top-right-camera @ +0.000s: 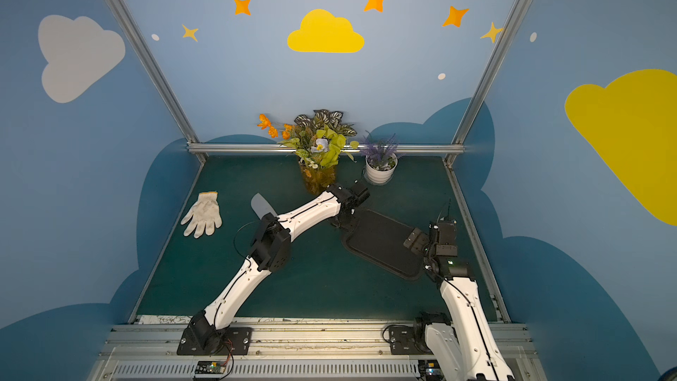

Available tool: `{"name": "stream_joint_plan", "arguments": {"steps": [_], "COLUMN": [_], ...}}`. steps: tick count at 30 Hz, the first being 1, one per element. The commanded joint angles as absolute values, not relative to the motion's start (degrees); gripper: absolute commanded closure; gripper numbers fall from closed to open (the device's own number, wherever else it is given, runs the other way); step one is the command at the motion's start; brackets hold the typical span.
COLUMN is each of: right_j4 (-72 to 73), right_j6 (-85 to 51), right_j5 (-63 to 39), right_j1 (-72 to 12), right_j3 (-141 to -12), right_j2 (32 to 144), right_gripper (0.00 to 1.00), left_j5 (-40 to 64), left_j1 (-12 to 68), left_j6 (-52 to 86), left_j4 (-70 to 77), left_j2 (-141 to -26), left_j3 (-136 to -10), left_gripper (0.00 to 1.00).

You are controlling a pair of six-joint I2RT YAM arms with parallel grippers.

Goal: Align the knife with the edge of the cutting board
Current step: Adjust the work surface at the center of the board.

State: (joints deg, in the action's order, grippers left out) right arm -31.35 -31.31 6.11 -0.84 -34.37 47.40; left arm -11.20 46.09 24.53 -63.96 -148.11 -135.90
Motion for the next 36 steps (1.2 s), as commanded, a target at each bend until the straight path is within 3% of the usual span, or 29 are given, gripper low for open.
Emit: {"name": "stream_joint_plan", "arguments": {"steps": [1,13,20,36], "right_j4": [-29.5,-28.3,-27.7,-23.6], "right_j6": [-31.6,-31.3,-31.5,-34.3], "right_j5": [5.9,5.4,-3.3,-3.1], "right_j1": [-0.6,-0.6,-0.8,-10.8], "right_j3": [-33.8,-33.2,-35.0,-38.1], "right_j2": [48.1,54.1,62.6,79.6], "right_gripper": [0.02,0.02,0.02,0.02], "left_j5": [-14.0,-10.4,-9.2,-7.2], "left_j1": [44.6,41.8,40.4,36.1], "left_j6": [27.1,32.3,34.5,36.7], "left_j4": [-69.5,-53.8,-46.7,-36.2], "left_j2": [-148.4,-131.4,-124.1,-112.7], "left_j3": [-129.8,-97.6,-83.8,-63.7], "left_gripper": [0.80,0.81,0.82,0.82]}}
